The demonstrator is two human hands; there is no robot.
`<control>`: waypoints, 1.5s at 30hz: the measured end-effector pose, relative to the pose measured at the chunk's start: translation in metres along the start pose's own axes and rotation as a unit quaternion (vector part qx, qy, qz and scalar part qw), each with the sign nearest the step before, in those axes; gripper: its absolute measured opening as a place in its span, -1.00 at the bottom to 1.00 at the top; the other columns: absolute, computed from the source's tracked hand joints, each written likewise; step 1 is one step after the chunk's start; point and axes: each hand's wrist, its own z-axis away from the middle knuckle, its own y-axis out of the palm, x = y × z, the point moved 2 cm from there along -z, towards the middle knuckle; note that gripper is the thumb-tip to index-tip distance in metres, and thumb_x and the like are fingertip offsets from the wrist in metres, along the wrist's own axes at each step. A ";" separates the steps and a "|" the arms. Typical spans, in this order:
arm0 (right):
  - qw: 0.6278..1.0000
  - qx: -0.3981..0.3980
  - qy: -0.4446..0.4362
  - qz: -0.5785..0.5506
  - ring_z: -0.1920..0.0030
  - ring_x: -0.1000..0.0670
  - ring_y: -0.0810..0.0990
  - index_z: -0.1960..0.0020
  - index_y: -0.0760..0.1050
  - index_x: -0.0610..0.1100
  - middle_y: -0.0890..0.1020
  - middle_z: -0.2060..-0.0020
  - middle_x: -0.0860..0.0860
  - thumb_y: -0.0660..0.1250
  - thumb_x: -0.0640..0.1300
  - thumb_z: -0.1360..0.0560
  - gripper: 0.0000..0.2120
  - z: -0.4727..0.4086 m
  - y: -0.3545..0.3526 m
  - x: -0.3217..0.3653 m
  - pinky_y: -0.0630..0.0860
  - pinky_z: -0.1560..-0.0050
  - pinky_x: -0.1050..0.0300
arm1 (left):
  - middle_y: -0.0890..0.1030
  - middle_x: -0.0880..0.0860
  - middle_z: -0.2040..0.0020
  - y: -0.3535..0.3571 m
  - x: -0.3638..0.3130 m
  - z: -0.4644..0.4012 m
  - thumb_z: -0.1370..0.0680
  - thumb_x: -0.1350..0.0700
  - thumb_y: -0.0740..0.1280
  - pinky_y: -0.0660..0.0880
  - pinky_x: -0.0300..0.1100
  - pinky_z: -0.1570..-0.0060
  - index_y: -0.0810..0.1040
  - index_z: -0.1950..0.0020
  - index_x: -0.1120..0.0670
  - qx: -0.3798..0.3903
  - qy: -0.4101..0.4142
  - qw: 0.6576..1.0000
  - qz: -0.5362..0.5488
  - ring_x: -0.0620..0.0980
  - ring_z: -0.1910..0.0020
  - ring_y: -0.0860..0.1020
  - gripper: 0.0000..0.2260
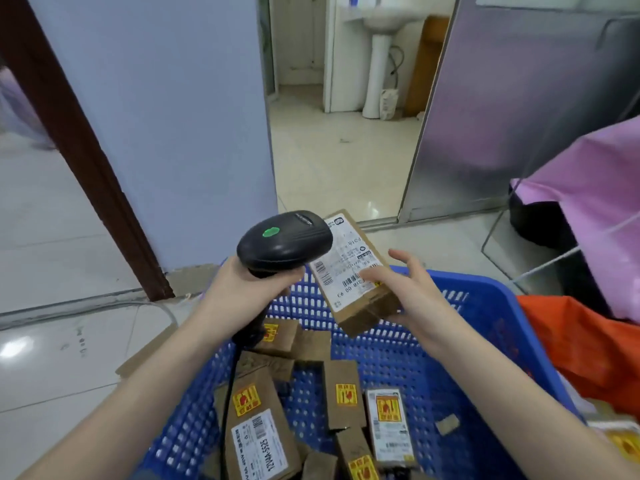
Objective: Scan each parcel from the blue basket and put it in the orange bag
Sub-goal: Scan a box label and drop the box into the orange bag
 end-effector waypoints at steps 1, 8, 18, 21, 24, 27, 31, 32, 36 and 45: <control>1.000 -0.003 -0.006 -0.006 -0.04 -0.02 0.60 -0.38 0.24 0.11 0.61 -0.01 -0.03 0.44 -0.07 -0.43 -0.39 0.010 -0.010 0.005 0.51 -0.21 -0.11 | 0.68 -0.02 0.33 0.008 -0.006 0.003 -0.42 0.06 0.48 0.55 -0.14 0.09 0.61 0.12 -0.07 0.000 0.003 1.000 0.017 -0.15 0.29 0.63 -0.91; 0.996 -0.068 -0.052 0.012 -0.07 -0.05 0.63 -0.42 0.14 0.20 0.66 -0.04 -0.04 0.58 0.10 -0.13 -0.02 0.048 -0.068 -0.002 0.43 -0.29 -0.18 | 0.64 -0.07 0.35 0.065 -0.017 0.020 -0.43 -0.02 0.46 0.48 -0.24 0.16 0.60 0.12 -0.02 0.004 -0.019 0.998 0.066 -0.21 0.33 0.59 -0.88; 0.991 -0.129 -0.046 0.009 -0.11 -0.06 0.56 -0.45 0.11 0.10 0.48 -0.14 -0.01 0.55 -0.04 -0.32 -0.14 0.035 -0.095 -0.030 0.50 0.04 0.07 | 0.65 -0.14 -0.07 0.082 0.009 0.017 -0.28 -0.17 0.52 0.51 -0.16 -0.06 0.55 -0.22 -0.11 0.090 0.035 0.993 -0.070 -0.20 -0.09 0.58 -0.47; 0.992 -0.109 -0.049 0.040 -0.02 0.02 0.57 -0.41 0.15 0.11 0.48 -0.10 0.02 0.55 -0.01 -0.32 -0.19 0.030 -0.094 -0.031 0.48 0.12 0.15 | 0.66 -0.18 -0.06 0.089 0.015 0.015 -0.21 -0.26 0.50 0.52 -0.05 -0.16 0.58 -0.15 -0.18 0.131 0.028 0.987 -0.091 -0.21 -0.09 0.59 -0.47; 0.991 -0.093 -0.053 0.079 -0.09 0.00 0.57 -0.32 0.28 0.09 0.57 -0.04 0.03 0.55 0.05 -0.29 -0.30 0.023 -0.090 -0.031 0.48 -0.09 0.04 | 0.68 -0.17 -0.01 0.097 0.019 0.015 -0.26 -0.17 0.56 0.53 -0.01 -0.15 0.62 -0.09 -0.17 0.179 0.021 0.978 -0.100 -0.22 -0.05 0.61 -0.57; 0.991 -0.079 -0.047 0.099 -0.05 0.01 0.60 -0.22 0.40 0.07 0.61 0.03 0.04 0.54 0.09 -0.29 -0.43 0.018 -0.086 -0.034 0.52 -0.08 0.03 | 0.68 -0.17 -0.01 0.102 0.022 0.012 -0.31 -0.07 0.57 0.54 -0.04 -0.14 0.61 -0.09 -0.19 0.207 0.017 0.974 -0.093 -0.23 -0.04 0.61 -0.62; 0.993 -0.052 -0.035 0.099 0.02 -0.02 0.66 -0.19 0.44 0.10 0.65 -0.01 0.00 0.52 0.18 -0.24 -0.42 0.016 -0.083 -0.036 0.57 -0.01 0.04 | 0.69 -0.15 0.01 0.103 0.022 0.012 -0.35 0.05 0.56 0.56 -0.10 -0.10 0.60 -0.07 -0.17 0.185 0.019 0.979 -0.083 -0.26 0.02 0.62 -0.66; 0.994 -0.038 -0.032 0.099 0.01 -0.03 0.66 -0.21 0.43 0.11 0.65 -0.03 0.00 0.52 0.17 -0.23 -0.40 0.016 -0.083 -0.036 0.57 -0.06 0.01 | 0.68 -0.15 0.01 0.102 0.023 0.011 -0.35 0.05 0.55 0.56 -0.10 -0.10 0.60 -0.06 -0.16 0.179 0.020 0.980 -0.081 -0.25 0.02 0.62 -0.67; 0.994 0.060 -0.018 0.086 0.08 -0.06 0.70 -0.33 0.31 0.13 0.57 -0.16 -0.05 0.55 -0.17 -0.30 -0.29 0.017 -0.083 -0.033 0.63 0.06 0.04 | 0.68 -0.13 0.02 0.097 0.028 0.008 -0.32 -0.09 0.55 0.56 -0.05 -0.08 0.59 -0.08 -0.17 0.151 0.008 0.986 -0.072 -0.19 0.01 0.63 -0.64; 0.995 -0.031 -0.033 0.090 -0.01 0.02 0.63 -0.39 0.24 0.07 0.57 -0.15 0.00 0.49 0.08 -0.34 -0.29 0.015 -0.089 -0.030 0.42 0.15 0.25 | 0.66 -0.10 0.31 0.088 0.021 0.011 -0.42 0.08 0.49 0.54 -0.31 0.22 0.61 0.01 -0.02 0.146 0.017 0.989 -0.027 -0.19 0.29 0.61 -0.82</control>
